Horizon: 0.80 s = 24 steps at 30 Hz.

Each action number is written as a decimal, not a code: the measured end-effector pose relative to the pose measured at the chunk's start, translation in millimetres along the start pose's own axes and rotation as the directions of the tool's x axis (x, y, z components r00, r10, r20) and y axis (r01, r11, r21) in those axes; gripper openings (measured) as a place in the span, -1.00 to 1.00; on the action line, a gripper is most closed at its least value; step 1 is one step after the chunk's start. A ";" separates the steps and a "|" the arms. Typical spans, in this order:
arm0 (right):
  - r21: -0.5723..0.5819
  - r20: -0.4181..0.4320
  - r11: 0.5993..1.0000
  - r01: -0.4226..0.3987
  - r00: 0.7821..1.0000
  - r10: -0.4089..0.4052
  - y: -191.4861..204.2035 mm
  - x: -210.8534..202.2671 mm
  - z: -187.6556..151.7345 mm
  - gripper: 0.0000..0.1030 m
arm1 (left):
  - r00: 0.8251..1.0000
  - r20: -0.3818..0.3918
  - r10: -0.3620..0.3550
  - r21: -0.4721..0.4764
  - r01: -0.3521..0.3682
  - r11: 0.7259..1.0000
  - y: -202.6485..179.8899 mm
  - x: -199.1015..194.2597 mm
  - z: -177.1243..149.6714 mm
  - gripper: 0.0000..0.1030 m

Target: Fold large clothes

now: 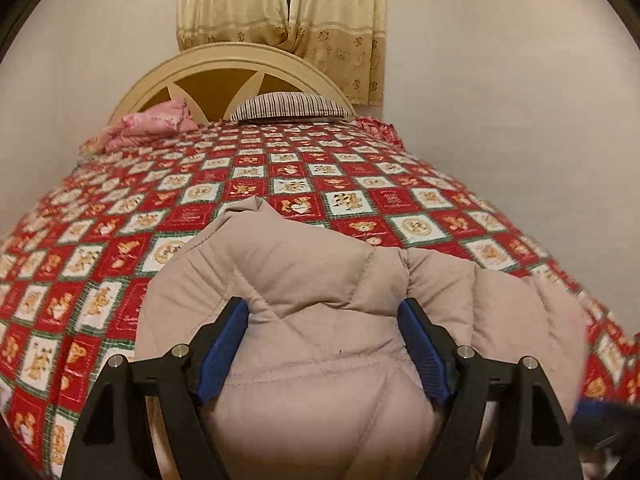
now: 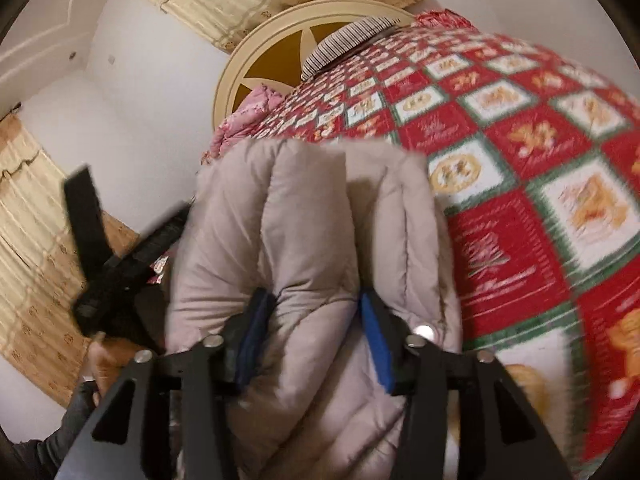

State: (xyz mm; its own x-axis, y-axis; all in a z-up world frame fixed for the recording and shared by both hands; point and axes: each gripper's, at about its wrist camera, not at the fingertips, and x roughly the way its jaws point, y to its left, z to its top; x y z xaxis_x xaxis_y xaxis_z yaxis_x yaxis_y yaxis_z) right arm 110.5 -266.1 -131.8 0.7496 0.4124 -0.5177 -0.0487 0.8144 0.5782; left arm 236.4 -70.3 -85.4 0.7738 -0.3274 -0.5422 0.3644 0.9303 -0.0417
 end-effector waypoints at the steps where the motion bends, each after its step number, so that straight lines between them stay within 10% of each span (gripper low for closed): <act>1: -0.002 0.031 1.000 0.006 1.000 -0.006 0.0 -11.9 4.8 0.51 | 1.000 0.004 0.012 0.013 -0.012 1.000 -2.8 0.0 -1.2 0.50; 3: 0.005 0.106 1.000 0.018 0.994 -0.018 -2.9 -32.5 14.1 1.00 | 0.999 0.012 0.038 0.036 -0.039 0.999 -7.0 1.1 -3.8 0.50; 10: 0.021 -0.055 0.997 0.072 0.996 -0.071 -11.9 1.9 34.0 0.98 | 0.997 0.030 0.074 0.051 -0.075 0.996 -7.1 0.5 -7.8 0.51; 16: -0.243 -0.027 0.966 0.092 0.994 -0.101 41.2 36.1 38.4 0.06 | 0.990 0.090 0.106 -0.095 -0.097 0.991 26.5 -15.1 -11.9 0.52; 21: -0.218 -0.058 0.968 -0.125 0.992 0.115 28.3 62.7 45.7 -0.11 | 0.986 0.117 0.115 -0.224 -0.087 0.971 57.0 -19.1 -15.5 0.52; 24: 0.065 -0.114 0.950 -0.306 0.943 0.311 -19.2 100.7 41.1 -0.13 | 0.984 0.086 0.153 -0.197 -0.134 0.971 50.5 -8.7 -11.5 0.52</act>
State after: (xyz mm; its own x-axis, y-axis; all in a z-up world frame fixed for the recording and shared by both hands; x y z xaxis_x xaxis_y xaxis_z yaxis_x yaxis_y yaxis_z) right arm 214.0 -257.0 -169.2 0.6169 0.6891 -0.3803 -0.2327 0.6212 0.7483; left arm 242.2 -18.6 -92.4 0.8621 -0.1941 -0.4682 0.1481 0.9799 -0.1337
